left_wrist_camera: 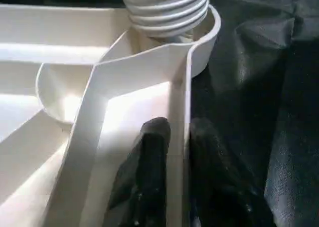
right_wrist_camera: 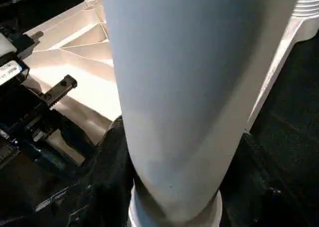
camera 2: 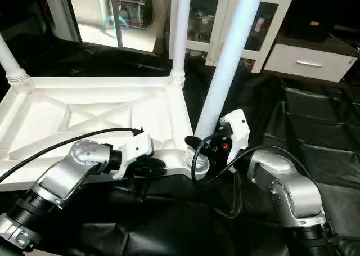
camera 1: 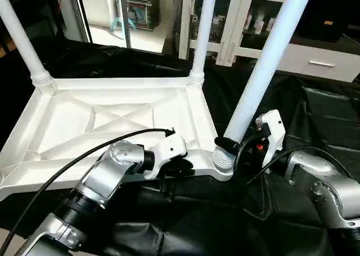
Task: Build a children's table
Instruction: Insert table leg to table base
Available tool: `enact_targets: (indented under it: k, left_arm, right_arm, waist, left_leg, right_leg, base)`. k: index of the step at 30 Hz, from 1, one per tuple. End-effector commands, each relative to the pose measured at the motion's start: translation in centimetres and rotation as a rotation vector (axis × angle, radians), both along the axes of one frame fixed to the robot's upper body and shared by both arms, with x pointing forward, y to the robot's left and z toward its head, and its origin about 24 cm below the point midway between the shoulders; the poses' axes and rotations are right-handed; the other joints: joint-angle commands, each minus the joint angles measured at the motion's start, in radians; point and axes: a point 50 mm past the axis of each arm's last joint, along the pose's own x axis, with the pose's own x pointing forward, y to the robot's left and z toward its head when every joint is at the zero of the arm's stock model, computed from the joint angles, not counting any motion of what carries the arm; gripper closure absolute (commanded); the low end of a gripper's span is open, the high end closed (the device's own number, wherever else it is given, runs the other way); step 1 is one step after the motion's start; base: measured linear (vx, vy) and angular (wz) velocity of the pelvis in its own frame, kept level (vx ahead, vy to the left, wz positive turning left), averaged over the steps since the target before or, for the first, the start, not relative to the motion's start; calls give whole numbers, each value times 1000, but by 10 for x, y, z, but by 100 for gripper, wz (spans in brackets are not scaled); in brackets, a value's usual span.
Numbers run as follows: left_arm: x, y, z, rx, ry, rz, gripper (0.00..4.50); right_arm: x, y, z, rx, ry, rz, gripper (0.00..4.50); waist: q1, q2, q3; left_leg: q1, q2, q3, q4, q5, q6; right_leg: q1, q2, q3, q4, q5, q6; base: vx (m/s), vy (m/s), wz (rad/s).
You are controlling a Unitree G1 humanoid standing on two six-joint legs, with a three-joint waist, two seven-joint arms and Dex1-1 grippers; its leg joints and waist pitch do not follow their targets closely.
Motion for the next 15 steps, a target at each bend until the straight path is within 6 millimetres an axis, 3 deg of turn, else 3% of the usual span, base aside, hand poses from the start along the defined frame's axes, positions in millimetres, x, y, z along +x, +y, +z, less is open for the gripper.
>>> enact_targets:
  k: [1,15]
  left_arm:
    - [4,6,4,21,-19,21,324]
    - [-3,6,-3,65,8,-58,324]
  right_arm:
    - [-1,-4,6,-5,-33,-7,259]
    - [-1,-2,6,-1,-32,-1,259]
  waist:
    - [7,3,-51]
    - [14,6,-53]
  left_leg:
    - [-1,91,-34,-88,-111,21]
    - [2,93,-32,-89,-86,23]
  right_leg:
    - [45,-107,61,-88,-158,-234]
    - [46,-107,61,-82,-91,-248]
  base:
    - [0,0,0]
    - [0,0,0]
